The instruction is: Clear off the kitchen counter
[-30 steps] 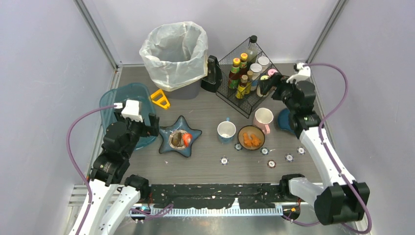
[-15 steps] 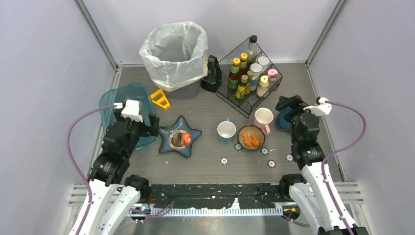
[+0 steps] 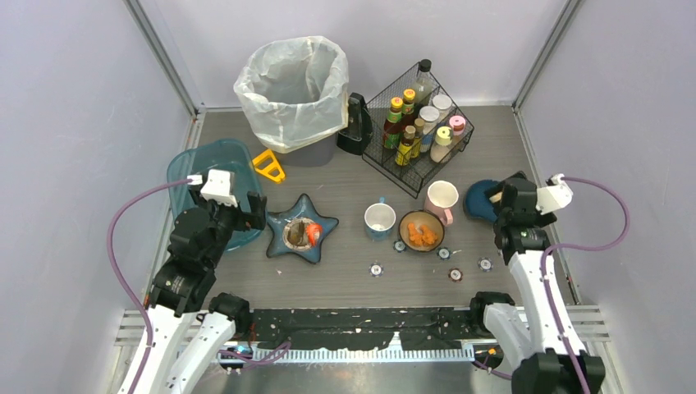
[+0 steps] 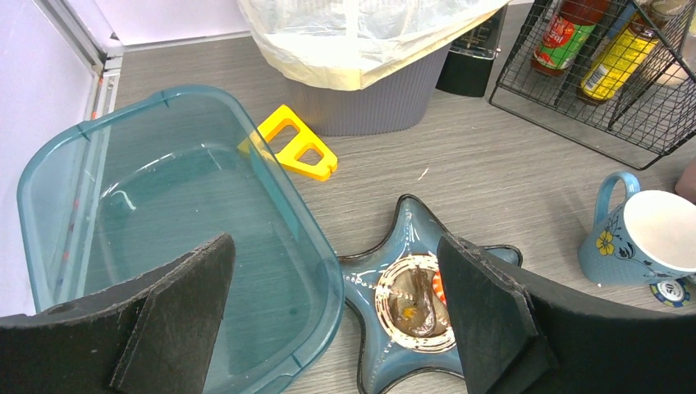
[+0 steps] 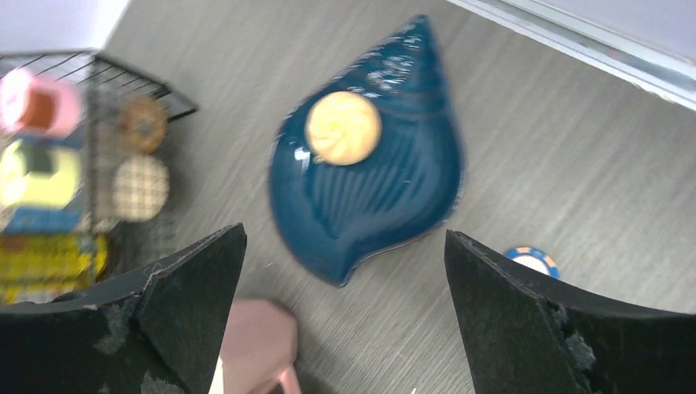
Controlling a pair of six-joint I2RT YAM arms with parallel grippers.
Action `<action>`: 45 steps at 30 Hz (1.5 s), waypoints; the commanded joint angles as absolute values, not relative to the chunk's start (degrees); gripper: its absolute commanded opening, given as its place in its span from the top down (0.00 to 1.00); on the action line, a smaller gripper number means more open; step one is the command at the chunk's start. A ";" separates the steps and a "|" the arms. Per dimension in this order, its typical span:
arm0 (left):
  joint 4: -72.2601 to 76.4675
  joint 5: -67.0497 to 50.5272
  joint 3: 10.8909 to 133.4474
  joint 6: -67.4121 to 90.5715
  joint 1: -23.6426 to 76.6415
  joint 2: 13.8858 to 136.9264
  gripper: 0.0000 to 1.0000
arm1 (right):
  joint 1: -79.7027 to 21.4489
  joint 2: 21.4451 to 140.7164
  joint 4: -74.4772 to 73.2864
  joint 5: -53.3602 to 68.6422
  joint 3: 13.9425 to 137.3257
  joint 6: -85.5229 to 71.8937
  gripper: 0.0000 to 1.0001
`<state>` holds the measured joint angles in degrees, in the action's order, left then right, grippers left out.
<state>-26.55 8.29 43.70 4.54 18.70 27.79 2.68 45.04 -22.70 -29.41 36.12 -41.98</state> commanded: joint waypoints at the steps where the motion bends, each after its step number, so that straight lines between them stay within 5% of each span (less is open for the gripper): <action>1: -24.72 7.39 45.46 5.36 18.97 27.25 0.05 | 9.87 49.88 -26.01 -24.88 38.26 -51.72 0.06; 9: -24.74 7.64 45.37 5.14 19.16 27.34 0.05 | 20.11 63.72 -22.23 -14.52 38.34 -60.25 0.16; 23: -24.80 7.48 45.44 5.01 19.16 27.70 0.05 | 23.75 74.86 -9.60 -5.04 32.86 -63.87 0.31; 37: -24.61 7.73 45.32 4.81 19.16 27.33 0.05 | 24.70 80.35 -4.54 -1.30 33.36 -67.15 0.93; 45: -24.59 7.57 45.27 4.92 19.24 27.68 0.05 | 24.87 71.86 -8.43 -2.36 35.71 -68.20 0.94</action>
<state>-26.55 8.27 43.70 4.49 19.03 27.73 24.82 77.60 -5.98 -0.91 33.32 -67.85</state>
